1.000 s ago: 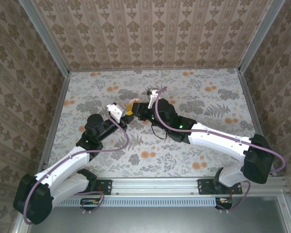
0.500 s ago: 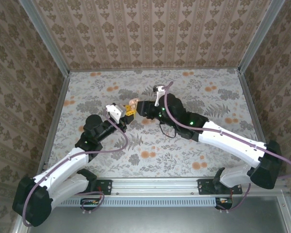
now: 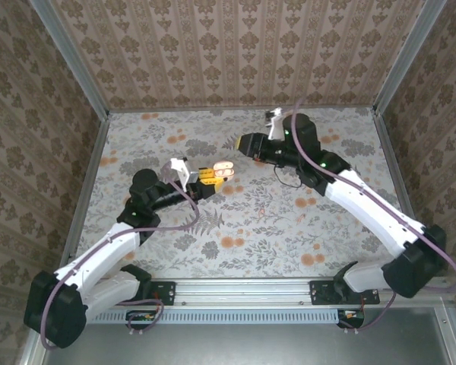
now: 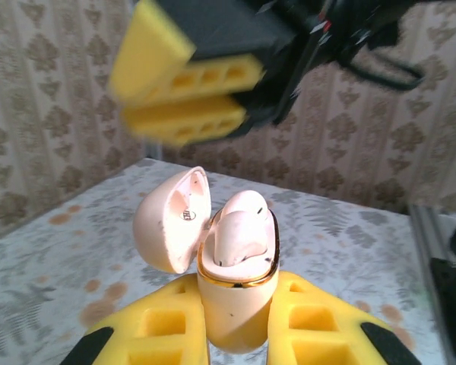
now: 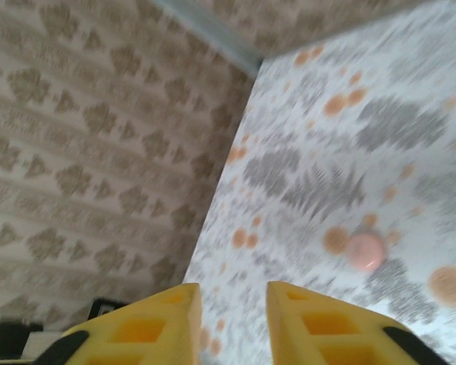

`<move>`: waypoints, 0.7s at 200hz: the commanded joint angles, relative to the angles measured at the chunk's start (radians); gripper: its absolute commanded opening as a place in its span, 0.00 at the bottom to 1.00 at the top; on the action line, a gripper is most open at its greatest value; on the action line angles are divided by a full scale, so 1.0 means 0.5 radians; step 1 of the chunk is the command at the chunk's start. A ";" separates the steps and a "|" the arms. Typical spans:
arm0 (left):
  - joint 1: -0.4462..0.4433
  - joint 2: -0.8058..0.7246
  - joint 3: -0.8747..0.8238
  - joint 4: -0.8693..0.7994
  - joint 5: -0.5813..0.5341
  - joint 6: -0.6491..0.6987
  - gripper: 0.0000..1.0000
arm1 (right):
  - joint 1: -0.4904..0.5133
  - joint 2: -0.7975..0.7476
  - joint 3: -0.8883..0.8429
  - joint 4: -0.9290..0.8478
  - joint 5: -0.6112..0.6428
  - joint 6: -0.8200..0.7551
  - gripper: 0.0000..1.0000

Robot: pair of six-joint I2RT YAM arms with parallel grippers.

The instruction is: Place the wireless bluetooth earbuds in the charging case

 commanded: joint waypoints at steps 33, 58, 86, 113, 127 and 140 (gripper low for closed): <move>0.024 0.142 0.146 0.152 0.238 -0.229 0.00 | 0.005 0.193 -0.052 0.340 -0.704 0.300 0.17; 0.033 0.157 0.153 0.114 0.166 -0.238 0.00 | 0.023 0.159 -0.073 0.363 -0.795 0.282 0.15; 0.058 0.180 0.152 0.117 0.100 -0.289 0.00 | 0.067 0.085 -0.061 0.174 -0.793 0.111 0.14; 0.088 0.206 0.164 0.110 0.075 -0.331 0.00 | 0.077 0.009 -0.073 0.009 -0.688 -0.015 0.15; 0.109 0.208 0.171 0.070 0.066 -0.339 0.00 | 0.062 -0.124 -0.080 -0.079 -0.513 -0.079 0.17; 0.146 0.195 0.168 0.016 0.043 -0.352 0.00 | 0.044 -0.210 -0.076 -0.199 -0.278 -0.153 0.22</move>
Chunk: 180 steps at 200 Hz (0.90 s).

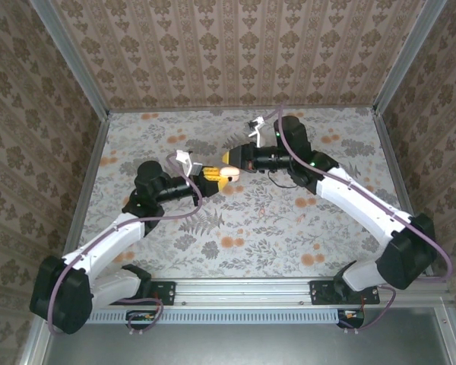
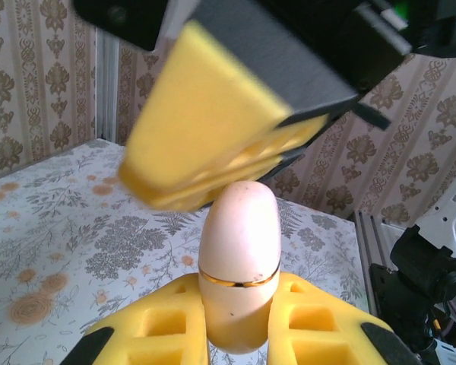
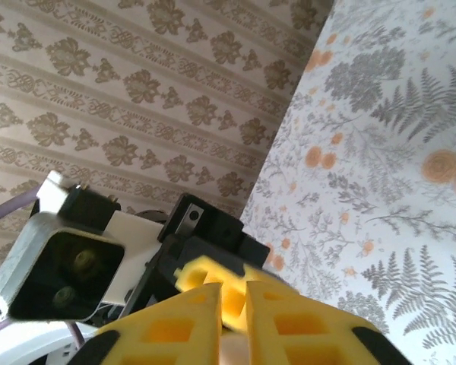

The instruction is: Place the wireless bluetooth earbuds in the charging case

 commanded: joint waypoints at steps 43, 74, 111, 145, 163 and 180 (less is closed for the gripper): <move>0.295 -0.019 0.058 -0.379 -0.385 -0.124 0.00 | -0.096 -0.359 -0.083 -0.625 0.898 -0.213 0.33; 0.301 0.278 0.202 -0.542 -0.412 -0.112 0.00 | -0.115 -0.320 -0.160 -0.664 0.968 -0.184 0.36; 0.250 0.849 0.502 -0.576 -0.550 -0.182 0.03 | -0.115 -0.205 -0.177 -0.731 0.972 -0.199 0.41; 0.148 1.398 0.924 -0.842 -0.687 -0.187 0.07 | -0.117 -0.127 -0.242 -0.781 0.967 -0.149 0.43; 0.121 1.644 1.128 -0.962 -0.740 -0.195 0.09 | -0.118 -0.100 -0.303 -0.787 0.963 -0.110 0.43; 0.116 1.824 1.311 -1.107 -0.770 -0.202 0.13 | -0.118 -0.076 -0.349 -0.784 0.972 -0.073 0.44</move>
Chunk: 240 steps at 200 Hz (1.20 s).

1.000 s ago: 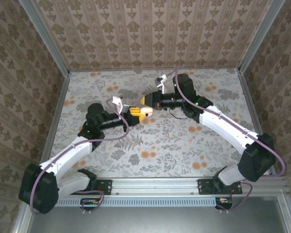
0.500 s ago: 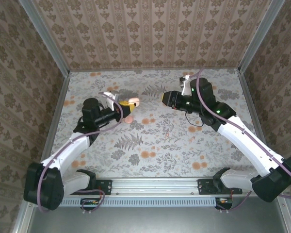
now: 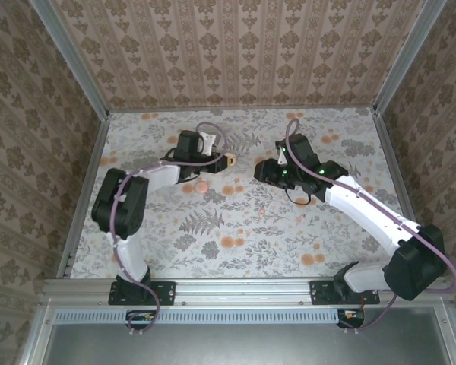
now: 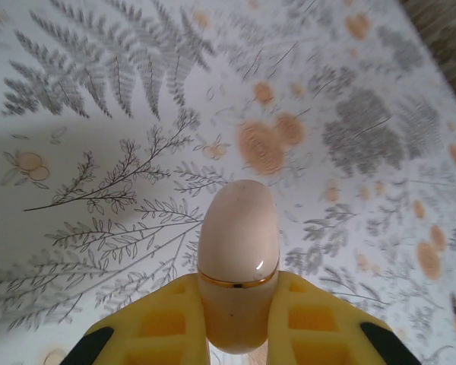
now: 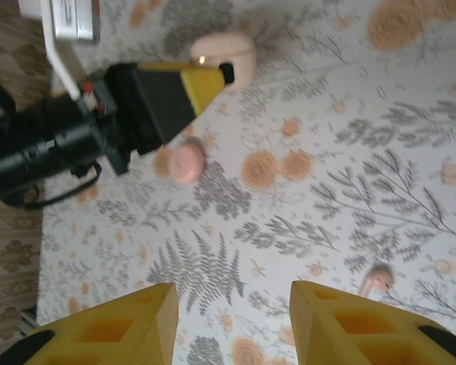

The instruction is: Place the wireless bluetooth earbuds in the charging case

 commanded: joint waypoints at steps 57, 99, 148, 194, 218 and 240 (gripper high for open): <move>0.024 0.330 0.553 -0.726 -0.244 0.139 0.36 | 0.041 0.281 0.011 -0.187 0.094 0.093 0.44; 0.123 0.120 0.526 -0.918 -0.295 0.284 0.54 | 0.200 0.583 0.324 -0.388 0.190 0.008 0.48; 0.365 -0.325 0.171 -0.957 -0.345 0.369 0.59 | 0.443 1.044 0.742 -0.427 0.188 -0.008 0.52; 0.596 -0.789 -0.166 -1.017 -0.276 0.357 0.60 | 0.592 1.583 1.410 -0.677 0.184 -0.006 0.56; 0.684 -0.987 -0.328 -1.027 -0.270 0.354 0.61 | 0.600 1.761 1.596 -0.706 0.199 0.045 0.60; 0.776 -1.106 -0.474 -1.018 -0.234 0.315 0.61 | 0.600 1.880 1.729 -0.750 0.234 0.036 0.68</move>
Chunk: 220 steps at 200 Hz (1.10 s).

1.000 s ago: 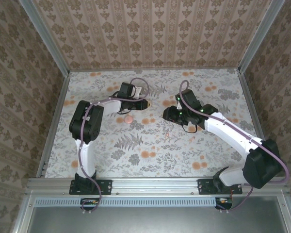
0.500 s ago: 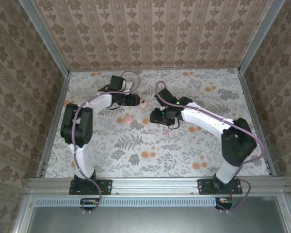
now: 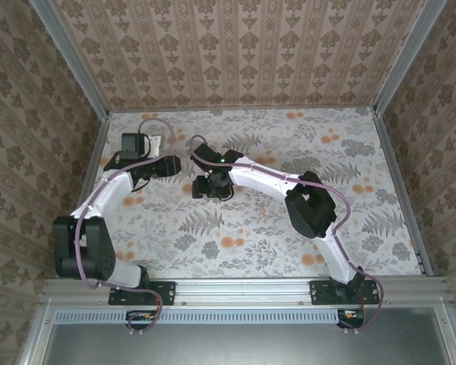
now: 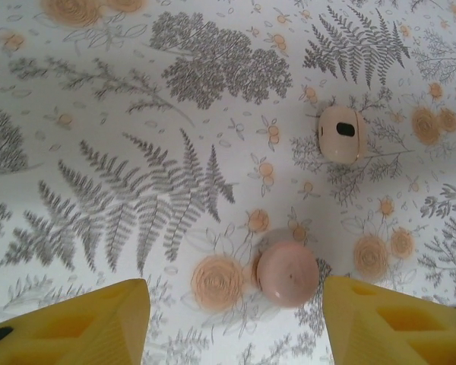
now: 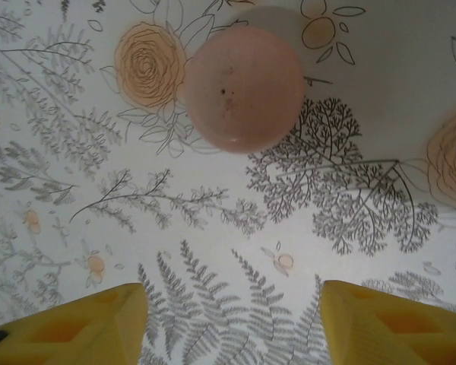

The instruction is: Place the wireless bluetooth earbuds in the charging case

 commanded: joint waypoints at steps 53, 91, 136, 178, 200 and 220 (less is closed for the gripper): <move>0.154 -0.277 -0.378 0.107 0.084 -0.092 0.62 | -0.014 0.353 0.417 -0.299 0.167 -0.025 0.68; 0.156 -0.222 -0.354 0.114 0.144 -0.103 0.62 | -0.010 0.439 0.507 -0.298 0.217 -0.037 0.69; 0.154 -0.212 -0.378 0.145 0.157 -0.119 0.62 | -0.010 0.574 0.691 -0.344 0.280 -0.117 0.69; 0.155 -0.220 -0.383 0.136 0.157 -0.116 0.63 | -0.010 0.719 0.904 -0.412 0.324 -0.162 0.69; 0.154 -0.216 -0.378 0.139 0.159 -0.116 0.63 | -0.011 0.802 1.046 -0.490 0.359 -0.197 0.69; 0.154 -0.206 -0.374 0.139 0.166 -0.120 0.63 | -0.003 0.845 1.120 -0.555 0.402 -0.238 0.67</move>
